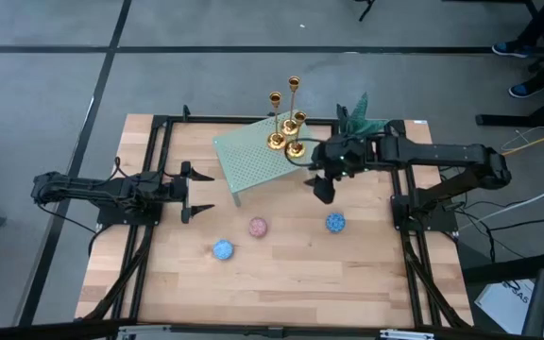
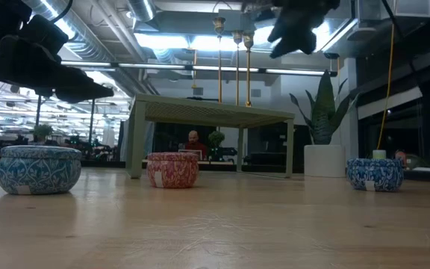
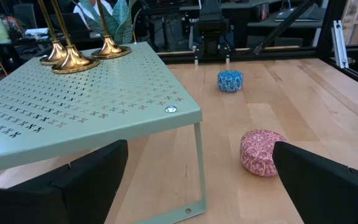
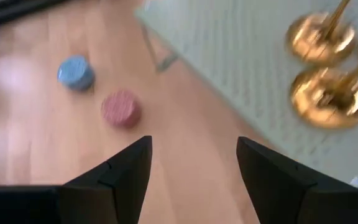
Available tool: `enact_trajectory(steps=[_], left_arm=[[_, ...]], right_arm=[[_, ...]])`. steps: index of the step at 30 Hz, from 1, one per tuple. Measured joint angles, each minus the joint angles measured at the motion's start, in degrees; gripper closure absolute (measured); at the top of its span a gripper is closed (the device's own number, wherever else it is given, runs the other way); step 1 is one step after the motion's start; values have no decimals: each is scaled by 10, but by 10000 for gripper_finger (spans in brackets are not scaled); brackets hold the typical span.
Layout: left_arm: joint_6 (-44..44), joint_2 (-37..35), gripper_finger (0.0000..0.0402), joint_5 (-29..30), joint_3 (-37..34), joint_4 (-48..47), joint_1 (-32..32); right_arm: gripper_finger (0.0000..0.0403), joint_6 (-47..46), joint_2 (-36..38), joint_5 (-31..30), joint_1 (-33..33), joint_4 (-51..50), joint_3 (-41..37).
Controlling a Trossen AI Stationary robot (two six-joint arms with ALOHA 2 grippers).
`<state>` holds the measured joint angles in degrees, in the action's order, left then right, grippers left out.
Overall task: Pick & Place candle stick holders
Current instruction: Put the blue scented candle on the shelf
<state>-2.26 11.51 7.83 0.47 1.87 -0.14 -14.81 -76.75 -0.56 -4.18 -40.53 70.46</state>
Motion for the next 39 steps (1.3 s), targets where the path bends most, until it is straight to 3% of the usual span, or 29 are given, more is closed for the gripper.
enact_trajectory(steps=[10,17,24,39], left_arm=[[0,0,1,0,0,0,0],[0,0,1,0,0,0,0],[0,0,1,0,0,0,0],[0,0,1,0,0,0,0]], right_arm=[[151,-61,0,4,48,-109,0],[81,-90,0,2,88,-142,-19],[9,-102,0,2,122,-139,-85],[11,-135,0,2,168,-117,-224]])
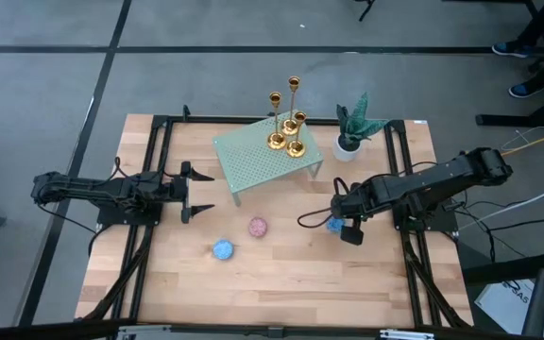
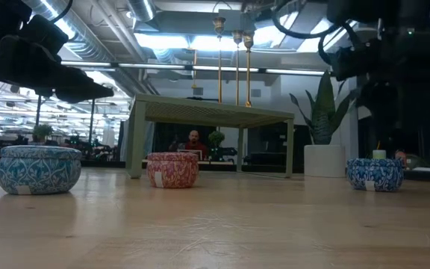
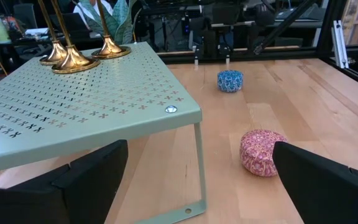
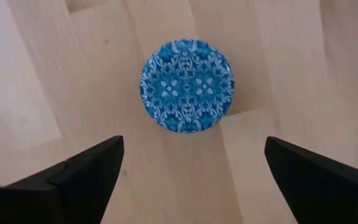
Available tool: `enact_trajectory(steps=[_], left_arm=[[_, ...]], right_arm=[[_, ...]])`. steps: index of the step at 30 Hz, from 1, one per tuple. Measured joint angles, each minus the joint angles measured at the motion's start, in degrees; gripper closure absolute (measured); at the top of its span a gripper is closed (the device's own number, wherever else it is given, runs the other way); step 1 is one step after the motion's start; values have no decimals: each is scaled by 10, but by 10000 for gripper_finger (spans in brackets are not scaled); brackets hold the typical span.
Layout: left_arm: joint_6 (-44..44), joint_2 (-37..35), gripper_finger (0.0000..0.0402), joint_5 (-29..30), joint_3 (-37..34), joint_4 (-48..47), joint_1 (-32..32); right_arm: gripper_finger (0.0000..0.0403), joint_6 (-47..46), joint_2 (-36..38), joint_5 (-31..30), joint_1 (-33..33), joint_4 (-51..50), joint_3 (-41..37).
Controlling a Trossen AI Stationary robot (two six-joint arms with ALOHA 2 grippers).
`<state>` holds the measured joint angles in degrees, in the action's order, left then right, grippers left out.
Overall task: Pick & Place candle stick holders
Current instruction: Put the blue scented candle on the shelf
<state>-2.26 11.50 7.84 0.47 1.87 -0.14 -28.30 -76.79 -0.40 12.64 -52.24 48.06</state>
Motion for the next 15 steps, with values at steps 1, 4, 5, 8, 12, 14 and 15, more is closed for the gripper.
enact_trajectory(steps=[1,4,5,8,12,14,15], left_arm=[[0,0,1,0,0,0,0],[0,0,1,0,0,0,0],[0,0,1,0,0,0,0],[0,0,1,0,0,0,0],[0,0,1,0,0,0,0],[0,0,2,0,0,0,0],[0,0,2,0,0,0,0]], right_arm=[[11,0,0,0,0,7,-2],[11,3,0,-6,0,21,-5],[11,8,0,-14,0,24,-5],[11,17,0,-19,0,32,-5],[11,20,0,-19,0,47,-5],[11,20,0,-20,0,59,-5],[11,21,0,-20,0,63,-5]])
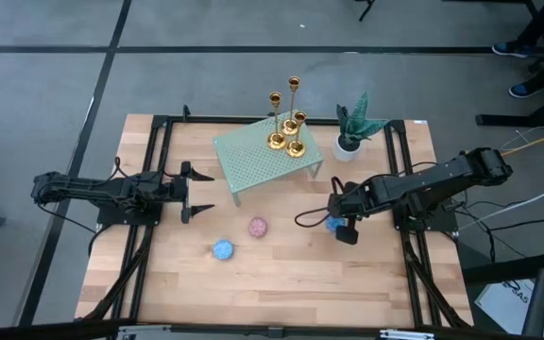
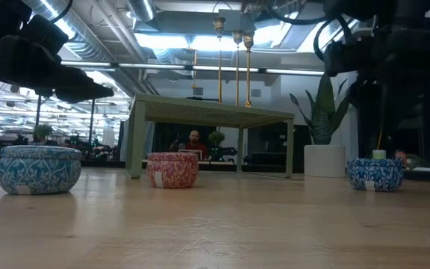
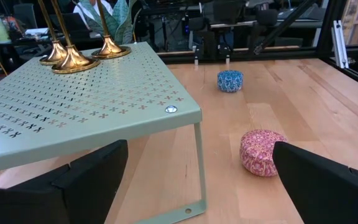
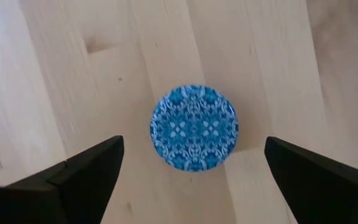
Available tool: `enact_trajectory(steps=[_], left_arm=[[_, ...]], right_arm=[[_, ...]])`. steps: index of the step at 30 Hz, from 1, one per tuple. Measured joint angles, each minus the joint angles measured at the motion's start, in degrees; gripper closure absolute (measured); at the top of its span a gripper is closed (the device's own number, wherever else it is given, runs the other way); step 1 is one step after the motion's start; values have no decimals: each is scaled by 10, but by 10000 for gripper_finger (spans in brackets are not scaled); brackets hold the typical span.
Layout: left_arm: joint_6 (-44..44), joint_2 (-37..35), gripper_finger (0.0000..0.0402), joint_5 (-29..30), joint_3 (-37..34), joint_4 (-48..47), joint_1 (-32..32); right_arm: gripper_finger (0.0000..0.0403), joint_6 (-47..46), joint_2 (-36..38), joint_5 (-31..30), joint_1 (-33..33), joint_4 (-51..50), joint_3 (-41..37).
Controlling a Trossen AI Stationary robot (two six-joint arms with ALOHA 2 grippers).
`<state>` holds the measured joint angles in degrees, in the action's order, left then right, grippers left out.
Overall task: Pick & Place candle stick holders
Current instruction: Put the blue scented candle on the shelf
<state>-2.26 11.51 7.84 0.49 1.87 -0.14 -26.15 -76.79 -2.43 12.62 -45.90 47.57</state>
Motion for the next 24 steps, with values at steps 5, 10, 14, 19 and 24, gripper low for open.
enact_trajectory(steps=[5,10,14,19,24], left_arm=[[0,0,2,0,0,0,0],[0,0,2,0,0,0,0],[0,0,2,0,0,0,0],[0,0,2,0,0,0,0],[0,0,2,0,0,0,0]], right_arm=[[11,-2,0,-1,0,16,0],[11,-6,0,-1,0,19,0],[11,-6,0,-1,0,20,0],[11,-4,-1,-1,0,20,0],[11,-4,-1,1,0,20,0]])
